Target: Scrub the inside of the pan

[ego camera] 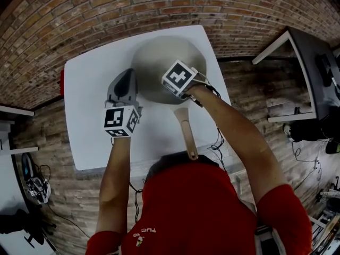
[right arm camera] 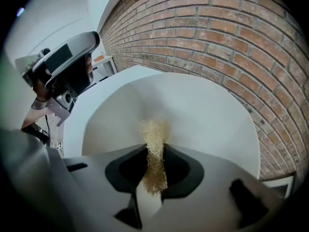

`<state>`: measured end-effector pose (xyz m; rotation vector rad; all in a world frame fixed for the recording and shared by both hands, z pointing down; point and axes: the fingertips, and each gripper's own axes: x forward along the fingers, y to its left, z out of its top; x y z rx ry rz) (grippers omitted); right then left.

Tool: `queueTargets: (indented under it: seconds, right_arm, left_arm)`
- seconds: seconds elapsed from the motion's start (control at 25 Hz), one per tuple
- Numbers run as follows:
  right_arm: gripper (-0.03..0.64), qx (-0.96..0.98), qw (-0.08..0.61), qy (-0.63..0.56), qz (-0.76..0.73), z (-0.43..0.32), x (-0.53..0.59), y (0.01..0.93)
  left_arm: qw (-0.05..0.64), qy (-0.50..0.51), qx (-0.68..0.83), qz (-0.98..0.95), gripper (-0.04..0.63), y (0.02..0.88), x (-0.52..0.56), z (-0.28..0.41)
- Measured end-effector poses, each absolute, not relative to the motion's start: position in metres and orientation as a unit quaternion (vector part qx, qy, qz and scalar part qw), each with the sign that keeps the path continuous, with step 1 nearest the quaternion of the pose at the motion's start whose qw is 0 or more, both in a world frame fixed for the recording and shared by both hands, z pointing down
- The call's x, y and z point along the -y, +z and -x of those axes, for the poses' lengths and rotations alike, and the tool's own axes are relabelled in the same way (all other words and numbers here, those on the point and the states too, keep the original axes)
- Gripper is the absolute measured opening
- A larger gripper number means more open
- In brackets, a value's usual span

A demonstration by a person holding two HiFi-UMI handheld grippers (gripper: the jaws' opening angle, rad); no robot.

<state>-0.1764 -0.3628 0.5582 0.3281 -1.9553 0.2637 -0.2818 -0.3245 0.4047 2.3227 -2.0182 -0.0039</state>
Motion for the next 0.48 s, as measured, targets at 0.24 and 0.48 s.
queueTargets:
  seconds: [0.24, 0.48]
  right_arm:
    - [0.087, 0.812, 0.554, 0.097, -0.155, 0.145, 0.371, 0.554]
    - [0.087, 0.818, 0.548, 0.081, -0.158, 0.132, 0.37, 0.545]
  left_arm:
    - [0.036, -0.001, 0.652, -0.757, 0.015, 0.407, 0.324, 0.275]
    - [0.03, 0.002, 0.649, -0.76, 0.015, 0.402, 0.322, 0.264]
